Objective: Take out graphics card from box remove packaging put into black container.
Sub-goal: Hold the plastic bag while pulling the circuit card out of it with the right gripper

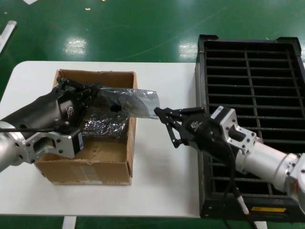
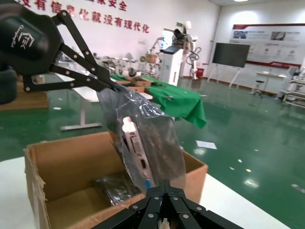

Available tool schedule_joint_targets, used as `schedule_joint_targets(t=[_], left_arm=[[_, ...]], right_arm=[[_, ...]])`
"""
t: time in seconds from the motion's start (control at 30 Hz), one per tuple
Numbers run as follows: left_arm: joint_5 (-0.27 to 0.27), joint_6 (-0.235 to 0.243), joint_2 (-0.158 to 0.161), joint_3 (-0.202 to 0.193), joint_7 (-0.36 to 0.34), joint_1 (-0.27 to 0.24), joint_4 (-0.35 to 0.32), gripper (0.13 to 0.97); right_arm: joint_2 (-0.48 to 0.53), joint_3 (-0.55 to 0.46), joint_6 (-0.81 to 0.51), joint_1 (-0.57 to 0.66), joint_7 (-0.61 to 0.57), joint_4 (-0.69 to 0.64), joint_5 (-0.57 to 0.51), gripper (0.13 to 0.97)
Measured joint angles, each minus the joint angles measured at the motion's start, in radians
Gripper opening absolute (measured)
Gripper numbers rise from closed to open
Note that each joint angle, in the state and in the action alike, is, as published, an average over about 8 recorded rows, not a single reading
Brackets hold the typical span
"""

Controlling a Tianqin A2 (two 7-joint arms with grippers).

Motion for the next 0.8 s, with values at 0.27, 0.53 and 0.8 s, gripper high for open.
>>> schedule_joint_targets(t=[0.27,0.53,0.8], left_arm=[[0.000,0.000,0.000,0.000,0.000,0.000,0.000,0.138],[0.000,0.000,0.000,0.000,0.000,0.000,0.000,0.138],[0.000,0.000,0.000,0.000,0.000,0.000,0.000,0.138]], right_arm=[[-0.037,-0.003,-0.039,0.081,-0.068,-0.122,0.074,0.134],[-0.042,-0.021,-0.088,0.132,-0.085,-0.182,0.110,0.134],[-0.046,-0.048,-0.119,0.177,-0.081,-0.221,0.113,0.134]])
